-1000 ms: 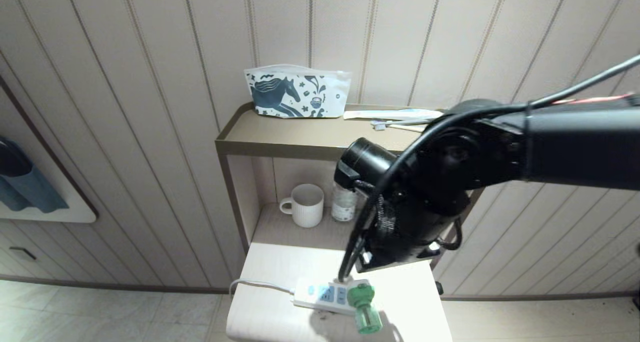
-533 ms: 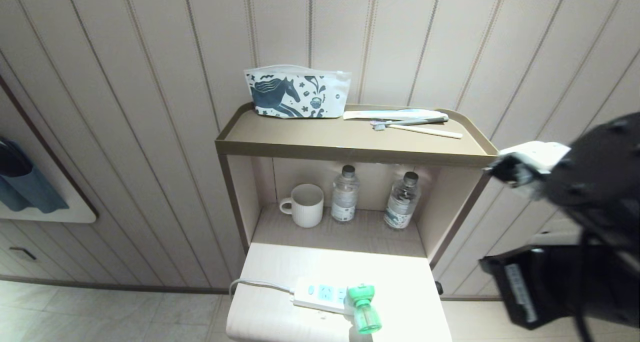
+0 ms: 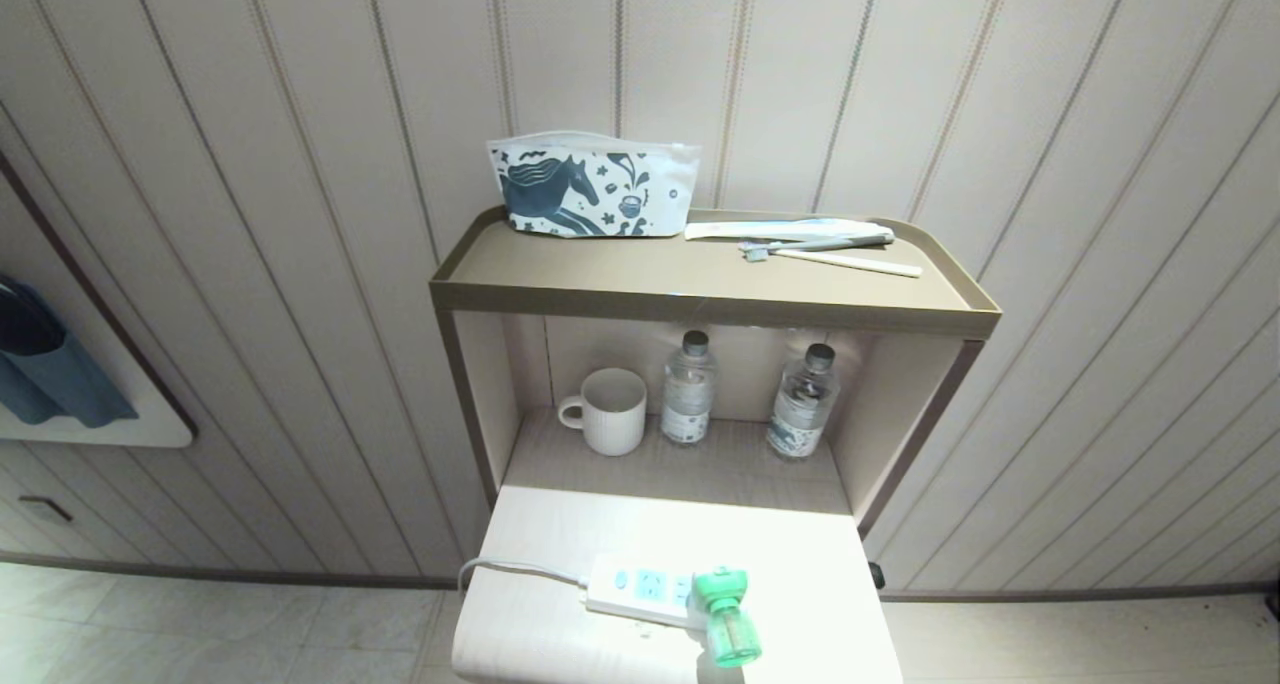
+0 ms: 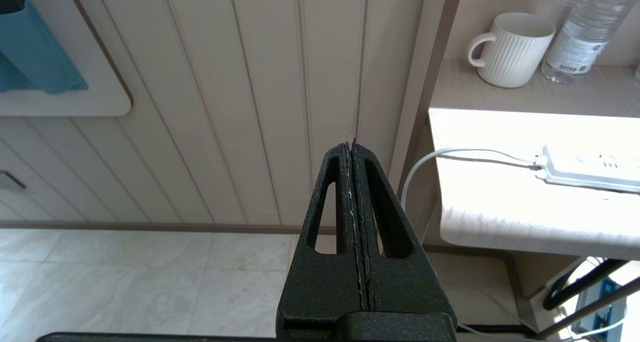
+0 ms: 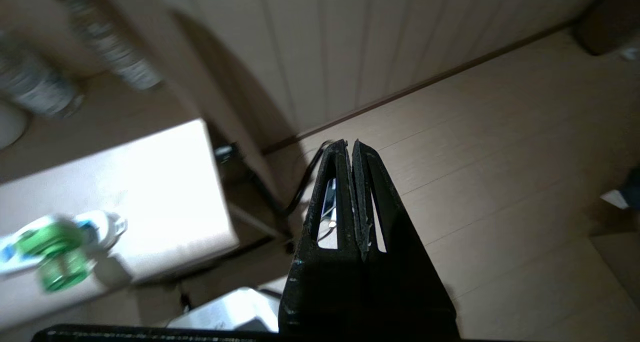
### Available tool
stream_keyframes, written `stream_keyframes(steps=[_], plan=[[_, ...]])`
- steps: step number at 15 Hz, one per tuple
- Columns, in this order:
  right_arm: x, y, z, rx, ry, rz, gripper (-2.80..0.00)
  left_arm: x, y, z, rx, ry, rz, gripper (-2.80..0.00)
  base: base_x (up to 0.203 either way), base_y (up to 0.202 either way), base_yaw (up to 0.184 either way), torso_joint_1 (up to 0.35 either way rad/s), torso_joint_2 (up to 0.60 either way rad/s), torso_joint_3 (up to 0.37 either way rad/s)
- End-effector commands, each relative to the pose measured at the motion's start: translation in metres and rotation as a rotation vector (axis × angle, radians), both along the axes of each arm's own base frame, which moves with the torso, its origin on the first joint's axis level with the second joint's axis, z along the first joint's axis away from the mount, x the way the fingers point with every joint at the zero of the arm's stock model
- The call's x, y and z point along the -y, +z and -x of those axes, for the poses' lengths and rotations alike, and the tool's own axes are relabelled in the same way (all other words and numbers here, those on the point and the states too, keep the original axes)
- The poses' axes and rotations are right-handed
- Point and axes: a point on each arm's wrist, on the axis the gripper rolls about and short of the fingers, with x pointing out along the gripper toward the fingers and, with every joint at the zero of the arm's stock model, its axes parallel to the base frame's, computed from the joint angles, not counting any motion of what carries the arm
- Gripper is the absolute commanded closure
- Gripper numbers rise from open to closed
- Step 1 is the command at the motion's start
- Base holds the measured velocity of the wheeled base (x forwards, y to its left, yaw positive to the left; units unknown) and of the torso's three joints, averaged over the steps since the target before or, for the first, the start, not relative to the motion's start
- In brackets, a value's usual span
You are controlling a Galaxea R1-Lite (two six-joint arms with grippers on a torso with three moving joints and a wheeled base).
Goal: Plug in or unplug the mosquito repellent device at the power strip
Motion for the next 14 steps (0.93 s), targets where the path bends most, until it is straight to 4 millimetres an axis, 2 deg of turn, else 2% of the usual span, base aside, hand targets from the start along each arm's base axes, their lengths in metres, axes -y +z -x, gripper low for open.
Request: stream_keyframes(steps=[1,3,5,8,9,10,14], plan=[[0.009,-0.032,0.048,0.132,-0.157,0.031,0.00,0.000,0.000,0.000,-0.002,0.000,0.000,0.00,0.000,0.000,0.000,0.000,0.00,0.000],[0.003,-0.070,0.051,0.112,-0.169,0.110,0.00,0.000,0.000,0.000,-0.002,0.000,0.000,0.00,0.000,0.000,0.000,0.000,0.00,0.000],[-0.001,-0.095,0.046,0.185,-0.066,0.136,0.00,0.000,0.000,0.000,-0.002,0.000,0.000,0.00,0.000,0.000,0.000,0.000,0.00,0.000],[-0.007,-0.152,0.037,0.275,0.289,0.270,0.00,0.000,0.000,0.000,-0.001,0.000,0.000,0.00,0.000,0.000,0.000,0.000,0.00,0.000],[-0.008,-0.161,0.035,0.298,0.359,0.301,0.00,0.000,0.000,0.000,-0.001,0.000,0.000,0.00,0.000,0.000,0.000,0.000,0.00,0.000],[-0.010,-0.160,0.036,0.364,0.426,0.316,0.00,0.000,0.000,0.000,-0.001,0.000,0.000,0.00,0.000,0.000,0.000,0.000,0.00,0.000],[-0.011,-0.166,0.036,0.331,0.455,0.256,0.00,0.000,0.000,0.000,-0.001,0.000,0.000,0.00,0.000,0.000,0.000,0.000,0.00,0.000]])
